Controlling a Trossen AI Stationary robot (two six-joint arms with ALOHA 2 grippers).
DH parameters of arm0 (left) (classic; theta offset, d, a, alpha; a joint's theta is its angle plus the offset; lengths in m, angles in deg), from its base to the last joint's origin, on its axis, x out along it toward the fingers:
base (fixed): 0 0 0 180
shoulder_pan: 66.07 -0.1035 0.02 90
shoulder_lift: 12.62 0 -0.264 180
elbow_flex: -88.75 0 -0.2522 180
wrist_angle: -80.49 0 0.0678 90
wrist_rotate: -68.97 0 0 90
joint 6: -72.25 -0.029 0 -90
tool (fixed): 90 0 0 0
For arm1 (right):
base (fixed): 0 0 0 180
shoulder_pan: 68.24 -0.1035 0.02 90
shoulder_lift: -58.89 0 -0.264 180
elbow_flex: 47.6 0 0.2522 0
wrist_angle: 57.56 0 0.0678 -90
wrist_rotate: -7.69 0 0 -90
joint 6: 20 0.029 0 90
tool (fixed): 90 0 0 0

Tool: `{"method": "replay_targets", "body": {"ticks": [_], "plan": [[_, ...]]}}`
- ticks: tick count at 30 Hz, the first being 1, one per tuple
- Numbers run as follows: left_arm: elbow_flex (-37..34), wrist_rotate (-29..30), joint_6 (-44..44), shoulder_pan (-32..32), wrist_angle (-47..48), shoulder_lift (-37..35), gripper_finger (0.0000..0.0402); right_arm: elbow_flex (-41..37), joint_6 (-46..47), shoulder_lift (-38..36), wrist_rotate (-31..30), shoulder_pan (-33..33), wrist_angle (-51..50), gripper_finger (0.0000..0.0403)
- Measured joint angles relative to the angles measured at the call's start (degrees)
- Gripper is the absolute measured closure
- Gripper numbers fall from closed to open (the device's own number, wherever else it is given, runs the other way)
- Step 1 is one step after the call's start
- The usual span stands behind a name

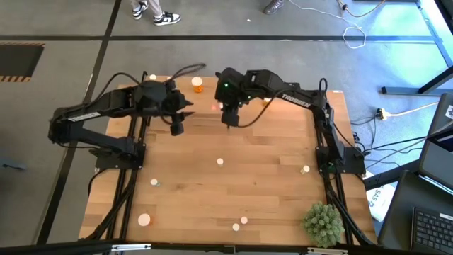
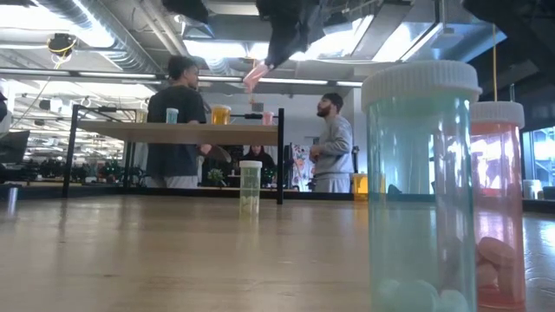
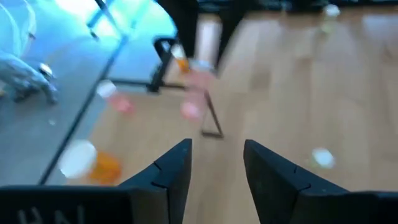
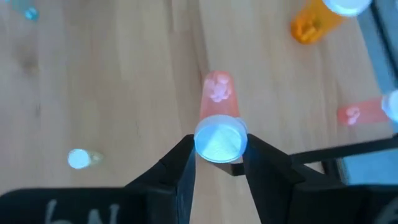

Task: Pick and place medicine bottles onto shelf by color
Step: Put the top small red pill bottle on the shelf

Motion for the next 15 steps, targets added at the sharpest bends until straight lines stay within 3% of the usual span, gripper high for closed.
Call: {"method": "replay_targets", "body": {"ticks": [8, 15], "plan": [[0.1, -8.2, -2.1, -2.6, -3.0, 5.4, 0.0260, 0.0, -2.0, 0.0, -3.0, -3.4, 1.8, 0.0276], [0.0, -8.6, -4.0, -3.4, -6.0, 10.9, 0.0260, 0.0, -2.0, 0.0, -3.0, -3.8, 2.3, 0.0276]]}}
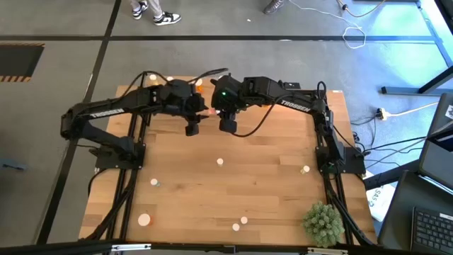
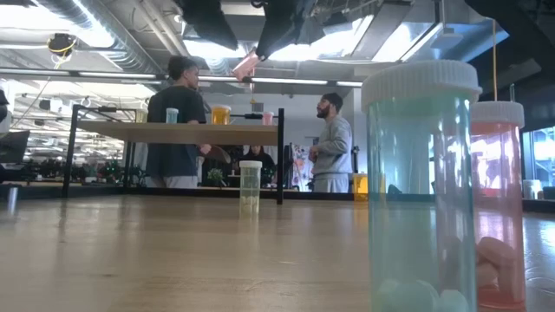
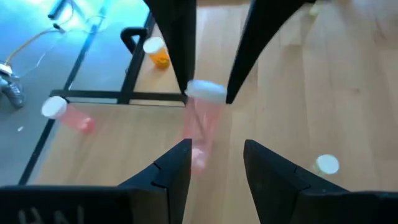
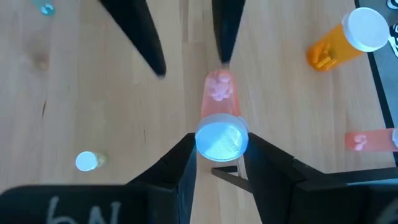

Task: Pick and place medicine bottles onto shelf by color
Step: Put the top small red pill bottle on the shelf

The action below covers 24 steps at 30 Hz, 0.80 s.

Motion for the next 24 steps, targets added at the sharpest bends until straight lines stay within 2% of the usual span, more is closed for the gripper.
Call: {"method": "replay_targets", "body": {"ticks": [13, 24], "plan": [[0.0, 0.0, -2.5, -2.7, -4.0, 2.8, 0.0260, 0.0, -0.2, 0.0, -0.1, 0.0, 0.9, 0.0276], [0.0, -5.0, -2.5, -4.3, -4.4, 2.8, 0.0260, 0.0, -0.7, 0.0, -0.1, 0.0, 1.3, 0.0276]]}}
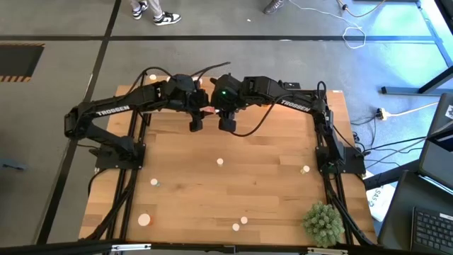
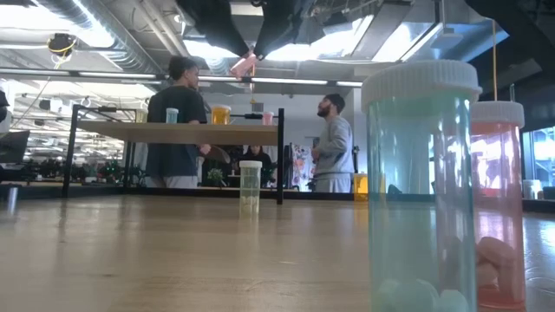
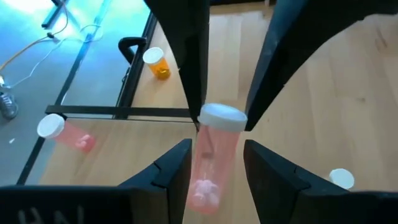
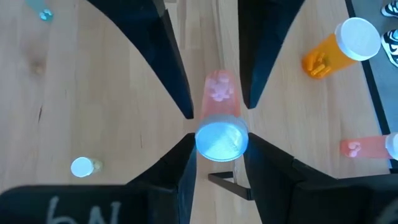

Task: Pick and place medicine bottles onto shelf by color
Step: Put the top small red pill bottle on the shelf

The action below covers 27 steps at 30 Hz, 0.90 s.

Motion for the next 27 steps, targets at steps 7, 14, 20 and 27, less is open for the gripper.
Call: {"method": "replay_targets", "body": {"ticks": [7, 14, 20, 27], "plan": [[0.0, -0.1, 0.0, 0.0, -0.8, 0.0, 0.0260, 0.0, -0.5, 0.0, 0.1, 0.0, 0.2, 0.0276], [0.0, -0.2, 1.0, -0.1, -0.7, 1.7, 0.0260, -0.1, -0.6, 0.0, 0.0, 0.1, -0.1, 0.0276], [0.0, -0.2, -0.4, -0.1, -0.8, 1.8, 0.0260, -0.1, -0.8, 0.0, 0.0, 0.0, -0.1, 0.0276], [0.0, -0.1, -0.5, -0.1, -0.8, 1.9, 0.0260, -0.1, -0.8, 0.0, 0.0, 0.0, 0.1, 0.0276]]}}
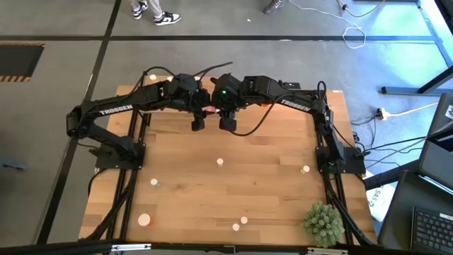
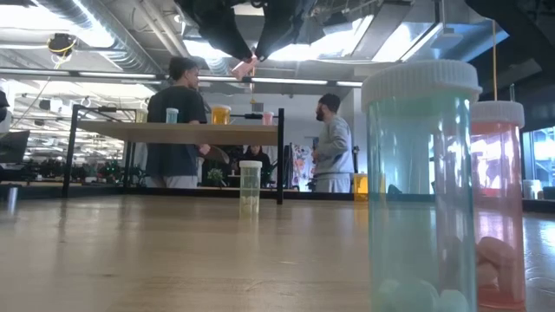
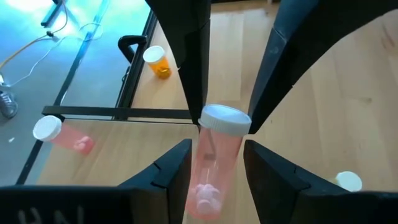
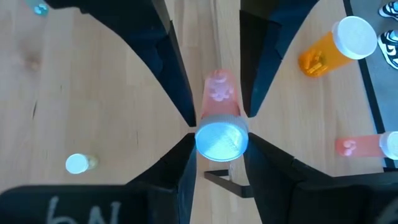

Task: Pick and place medicine bottles onto shelf by color
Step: Put the top small red pill bottle on the shelf

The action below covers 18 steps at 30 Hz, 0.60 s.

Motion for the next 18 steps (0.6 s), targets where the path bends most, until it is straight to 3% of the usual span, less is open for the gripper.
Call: {"method": "replay_targets", "body": {"ticks": [18], "plan": [[0.0, 2.6, -1.5, 0.0, 0.3, 0.6, 0.0261, 0.1, 0.1, 0.0, 0.3, 0.0, 2.4, 0.0276]]}}
